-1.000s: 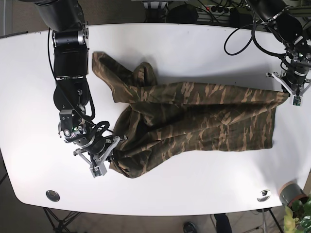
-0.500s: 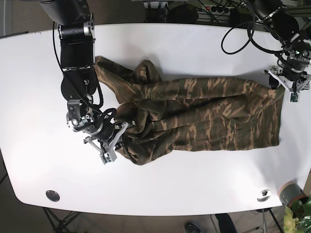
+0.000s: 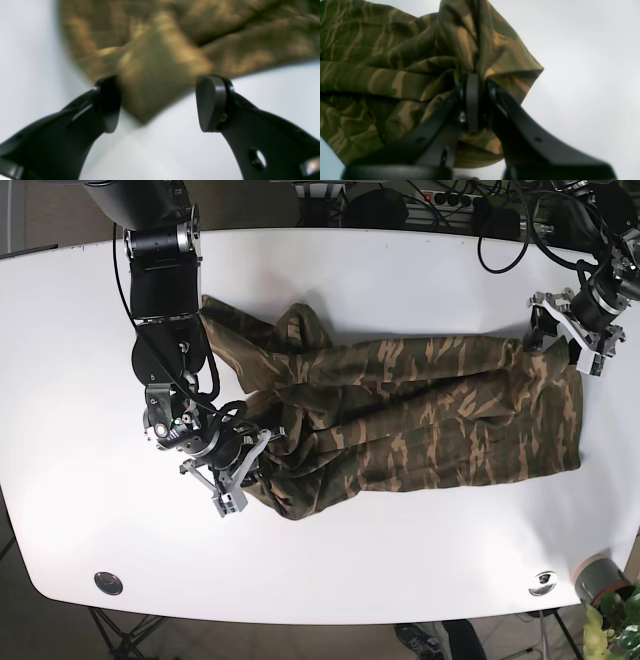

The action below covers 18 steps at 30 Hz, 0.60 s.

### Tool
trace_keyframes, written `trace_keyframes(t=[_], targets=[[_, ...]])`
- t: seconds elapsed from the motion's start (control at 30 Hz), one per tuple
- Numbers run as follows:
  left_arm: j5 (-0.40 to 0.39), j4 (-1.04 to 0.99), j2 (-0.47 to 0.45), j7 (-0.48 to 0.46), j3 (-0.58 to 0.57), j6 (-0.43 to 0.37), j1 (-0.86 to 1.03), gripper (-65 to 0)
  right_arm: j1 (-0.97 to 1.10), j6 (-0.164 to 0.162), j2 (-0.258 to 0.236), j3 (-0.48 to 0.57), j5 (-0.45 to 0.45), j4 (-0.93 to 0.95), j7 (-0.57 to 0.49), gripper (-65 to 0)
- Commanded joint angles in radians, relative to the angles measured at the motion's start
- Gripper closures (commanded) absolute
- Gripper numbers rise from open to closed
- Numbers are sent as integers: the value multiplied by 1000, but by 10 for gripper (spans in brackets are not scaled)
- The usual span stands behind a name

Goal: Fold the T-shirt properly
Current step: 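Reach the left gripper to the shirt's opposite edge and grasp it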

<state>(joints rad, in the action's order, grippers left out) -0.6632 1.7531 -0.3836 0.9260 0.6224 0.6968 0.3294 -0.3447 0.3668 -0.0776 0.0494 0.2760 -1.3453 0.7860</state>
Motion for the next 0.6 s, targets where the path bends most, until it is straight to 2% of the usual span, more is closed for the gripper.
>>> trace_keyframes(t=[0.0, 0.17, 0.23, 0.4, 0.57], targets=[[-48, 18, -56, -8, -31, 1, 21, -433, -30, 5, 0, -3, 13, -18, -26, -19], [-50, 17, -73, -8, -29, 1, 52, -433, -30, 4, 2, -4, 13, -18, -26, -19], [-57, 23, -71, -8, 11, 1, 66, -433, -30, 4, 2, -4, 13, -18, -26, -19], [-123, 86, -67, -8, 126, 1, 67, -433, -17, 4, 2, -6, 13, -18, -27, -19], [-162, 124, -67, -8, 152, 1, 27, -433, -11, 4, 2, -6, 13, -18, -27, -19]])
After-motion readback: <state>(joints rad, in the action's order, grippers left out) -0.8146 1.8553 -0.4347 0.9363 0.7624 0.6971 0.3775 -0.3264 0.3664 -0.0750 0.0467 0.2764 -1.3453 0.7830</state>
